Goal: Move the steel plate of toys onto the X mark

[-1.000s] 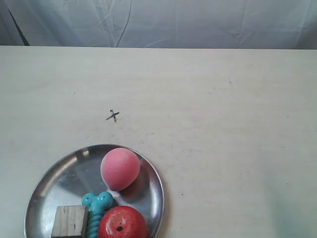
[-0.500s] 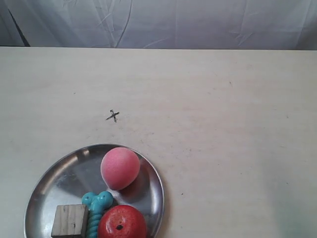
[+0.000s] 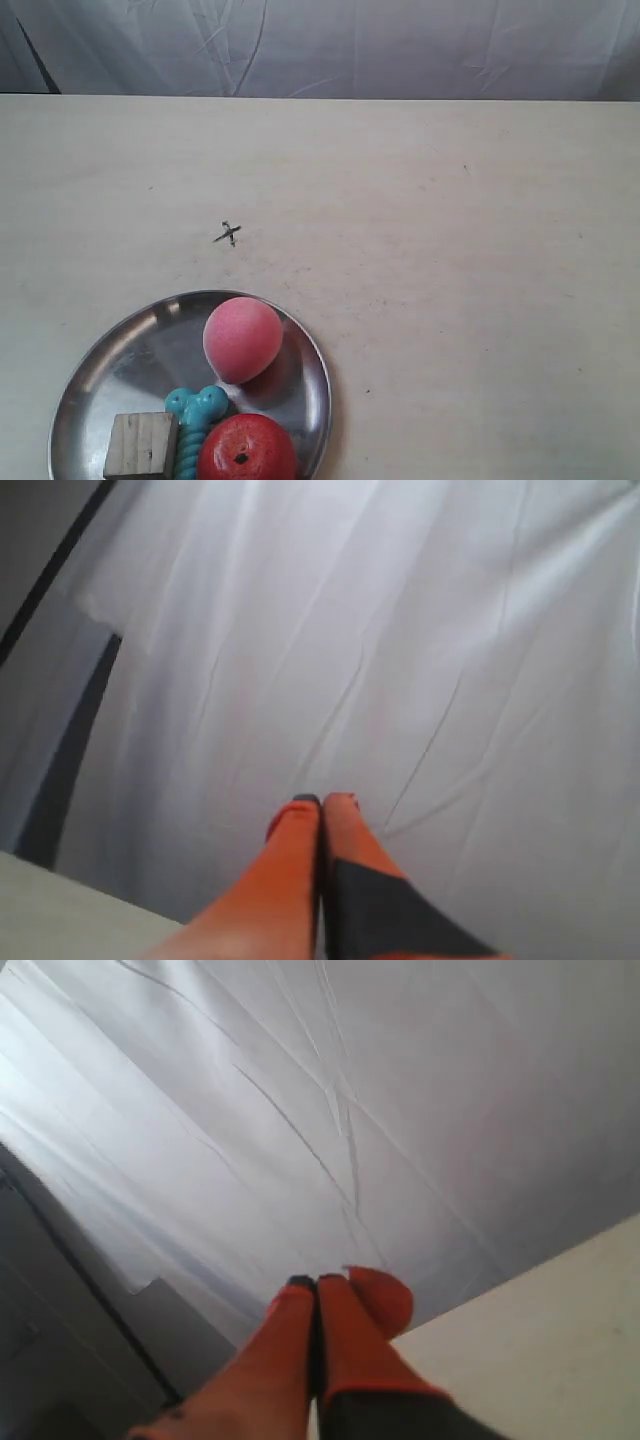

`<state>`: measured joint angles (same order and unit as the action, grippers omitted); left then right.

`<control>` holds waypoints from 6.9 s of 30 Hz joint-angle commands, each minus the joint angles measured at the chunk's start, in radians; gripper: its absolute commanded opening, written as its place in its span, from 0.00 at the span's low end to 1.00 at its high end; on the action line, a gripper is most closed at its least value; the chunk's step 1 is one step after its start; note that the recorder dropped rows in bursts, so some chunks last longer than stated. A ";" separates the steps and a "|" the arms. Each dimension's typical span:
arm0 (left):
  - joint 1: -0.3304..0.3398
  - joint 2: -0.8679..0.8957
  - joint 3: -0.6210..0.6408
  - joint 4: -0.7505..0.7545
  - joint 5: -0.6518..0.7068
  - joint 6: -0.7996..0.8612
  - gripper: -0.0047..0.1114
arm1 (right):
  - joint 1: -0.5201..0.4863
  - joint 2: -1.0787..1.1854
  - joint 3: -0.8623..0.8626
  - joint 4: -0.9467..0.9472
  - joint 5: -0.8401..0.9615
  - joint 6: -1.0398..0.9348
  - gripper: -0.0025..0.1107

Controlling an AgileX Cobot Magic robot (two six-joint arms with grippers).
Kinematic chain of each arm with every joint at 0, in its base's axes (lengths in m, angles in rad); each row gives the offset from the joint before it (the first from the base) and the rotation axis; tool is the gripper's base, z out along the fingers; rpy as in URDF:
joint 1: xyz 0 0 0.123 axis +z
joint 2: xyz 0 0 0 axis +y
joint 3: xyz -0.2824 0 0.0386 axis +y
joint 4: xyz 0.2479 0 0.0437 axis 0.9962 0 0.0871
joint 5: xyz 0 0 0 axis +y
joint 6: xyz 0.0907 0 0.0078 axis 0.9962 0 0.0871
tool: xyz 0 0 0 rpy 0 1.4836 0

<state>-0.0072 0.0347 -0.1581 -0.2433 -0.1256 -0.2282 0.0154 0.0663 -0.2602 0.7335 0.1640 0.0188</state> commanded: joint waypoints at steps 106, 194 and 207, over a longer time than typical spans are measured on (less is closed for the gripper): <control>0.033 1.536 -0.290 -0.681 0.722 0.816 0.04 | 0.394 1.899 -0.478 0.571 0.496 -0.922 0.01; 0.125 1.325 -0.872 -0.698 0.682 1.151 0.04 | 0.324 1.446 -0.862 -0.724 0.229 0.088 0.01; 0.125 0.875 -0.662 -1.217 0.662 1.678 0.04 | 0.324 0.883 -0.326 -0.801 -0.475 0.133 0.01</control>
<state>0.1159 0.9344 -0.8359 -1.3581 0.5586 1.3695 0.3425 1.0139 -0.6220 -0.0559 -0.2617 0.1172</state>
